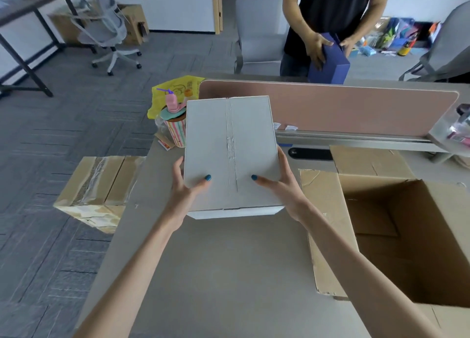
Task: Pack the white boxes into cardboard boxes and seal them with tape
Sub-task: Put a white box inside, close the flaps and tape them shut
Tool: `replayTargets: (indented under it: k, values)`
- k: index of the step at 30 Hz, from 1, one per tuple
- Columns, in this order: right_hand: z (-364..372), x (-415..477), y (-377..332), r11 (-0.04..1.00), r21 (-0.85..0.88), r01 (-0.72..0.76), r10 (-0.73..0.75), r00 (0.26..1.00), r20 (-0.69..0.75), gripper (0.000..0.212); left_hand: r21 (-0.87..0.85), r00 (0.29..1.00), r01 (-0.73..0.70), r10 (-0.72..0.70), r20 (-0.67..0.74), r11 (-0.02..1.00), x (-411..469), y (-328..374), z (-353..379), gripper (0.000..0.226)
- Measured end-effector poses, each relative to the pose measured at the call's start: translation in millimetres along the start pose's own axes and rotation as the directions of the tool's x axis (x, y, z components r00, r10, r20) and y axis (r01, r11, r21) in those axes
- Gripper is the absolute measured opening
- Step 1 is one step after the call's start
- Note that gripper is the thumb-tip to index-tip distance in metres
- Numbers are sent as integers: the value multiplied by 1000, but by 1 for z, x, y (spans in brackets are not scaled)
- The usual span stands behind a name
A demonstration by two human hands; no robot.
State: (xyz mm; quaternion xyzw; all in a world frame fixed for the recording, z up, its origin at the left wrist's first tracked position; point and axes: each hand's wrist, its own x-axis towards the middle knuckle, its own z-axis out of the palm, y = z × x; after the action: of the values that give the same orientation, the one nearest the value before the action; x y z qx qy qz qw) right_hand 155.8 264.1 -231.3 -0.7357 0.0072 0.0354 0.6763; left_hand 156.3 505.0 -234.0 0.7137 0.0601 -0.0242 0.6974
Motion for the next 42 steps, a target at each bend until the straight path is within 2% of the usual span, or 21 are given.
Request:
replayTargets:
  k: [9,19,25,29,36,42]
  values:
    - [-60,-49,-55,985,30,170,-170,985,-10,91,-13,986,-169,168,-11,986,-56,65,53,66]
    - [-213,-146,-63,965,3,261,-261,965,-19,90,-37,974,-225,226,24,974,-143,74,201,70]
    - [-307,-208,-45,977,-22,214,-215,973,-81,92,-33,974,-203,206,93,979,-199,60,296,71]
    - [-347,-245,-34,981,9,194,-192,976,-98,85,54,979,-176,169,117,983,-223,53,335,72]
    - [-376,-263,-22,992,89,94,-86,992,-94,78,95,982,-71,53,179,993,-235,54,367,65]
    - [-375,-245,-5,983,181,-26,39,997,-67,72,163,986,-12,-16,167,986,-223,45,367,60]
